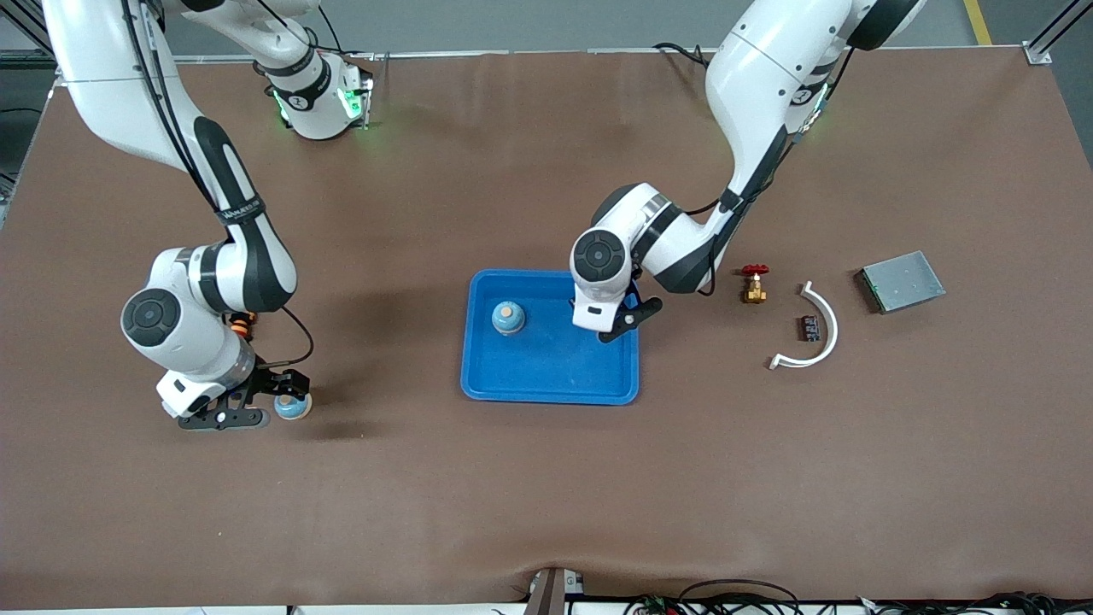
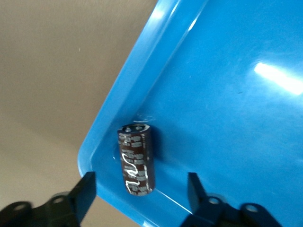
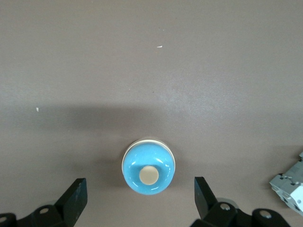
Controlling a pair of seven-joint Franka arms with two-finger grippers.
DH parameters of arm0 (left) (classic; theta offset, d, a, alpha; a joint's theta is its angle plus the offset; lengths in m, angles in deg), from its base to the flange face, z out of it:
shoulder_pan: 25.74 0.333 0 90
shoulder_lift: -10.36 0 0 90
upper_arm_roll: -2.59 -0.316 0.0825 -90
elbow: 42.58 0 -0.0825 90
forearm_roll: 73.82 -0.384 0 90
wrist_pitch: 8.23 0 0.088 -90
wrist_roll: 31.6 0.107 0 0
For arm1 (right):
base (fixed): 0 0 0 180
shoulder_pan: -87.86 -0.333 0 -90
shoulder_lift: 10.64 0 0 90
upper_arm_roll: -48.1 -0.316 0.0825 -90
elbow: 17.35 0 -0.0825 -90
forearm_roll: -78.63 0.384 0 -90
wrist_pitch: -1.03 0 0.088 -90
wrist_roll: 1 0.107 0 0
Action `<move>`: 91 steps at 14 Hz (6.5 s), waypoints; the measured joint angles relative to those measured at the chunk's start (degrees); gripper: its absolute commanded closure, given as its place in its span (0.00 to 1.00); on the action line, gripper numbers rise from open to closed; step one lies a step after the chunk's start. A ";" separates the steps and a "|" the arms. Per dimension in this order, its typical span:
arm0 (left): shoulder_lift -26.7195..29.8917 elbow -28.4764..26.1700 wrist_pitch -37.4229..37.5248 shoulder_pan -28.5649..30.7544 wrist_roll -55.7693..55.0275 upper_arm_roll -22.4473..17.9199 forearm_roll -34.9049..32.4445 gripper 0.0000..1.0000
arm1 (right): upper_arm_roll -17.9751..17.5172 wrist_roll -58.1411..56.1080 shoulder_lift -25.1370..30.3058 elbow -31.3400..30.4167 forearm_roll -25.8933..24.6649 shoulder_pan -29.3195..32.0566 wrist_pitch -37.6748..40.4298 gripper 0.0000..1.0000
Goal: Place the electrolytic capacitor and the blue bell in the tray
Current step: 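Open the right gripper and withdraw while the left gripper releases the capacitor, then grasp the second blue bell with the right gripper while the left gripper grasps a capacitor, then carry the second bell with the right gripper into the blue tray, then carry the second capacitor with the left gripper over the tray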
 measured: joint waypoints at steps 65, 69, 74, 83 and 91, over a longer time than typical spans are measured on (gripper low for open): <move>11.69 -27.47 -16.49 36.49 59.42 -1.31 -5.85 0.69 | -4.45 66.98 -16.24 25.58 -3.49 -28.08 11.70 1.00; 11.72 -26.91 -16.49 36.48 59.42 -1.14 -5.85 0.96 | -4.45 67.65 -16.40 21.99 -3.49 -28.42 7.87 1.00; 11.71 -24.41 -14.36 36.38 59.27 -0.96 -5.85 1.00 | -4.44 67.70 -16.40 21.47 -3.49 -28.59 7.81 1.00; 10.76 -1.54 8.81 26.01 42.06 -0.01 -0.47 1.00 | -4.31 67.71 -16.39 20.72 -3.49 -28.60 6.79 1.00; 4.00 6.23 9.17 16.51 23.13 0.07 1.14 1.00 | -4.25 68.23 -16.37 20.29 -3.49 -28.61 6.25 0.00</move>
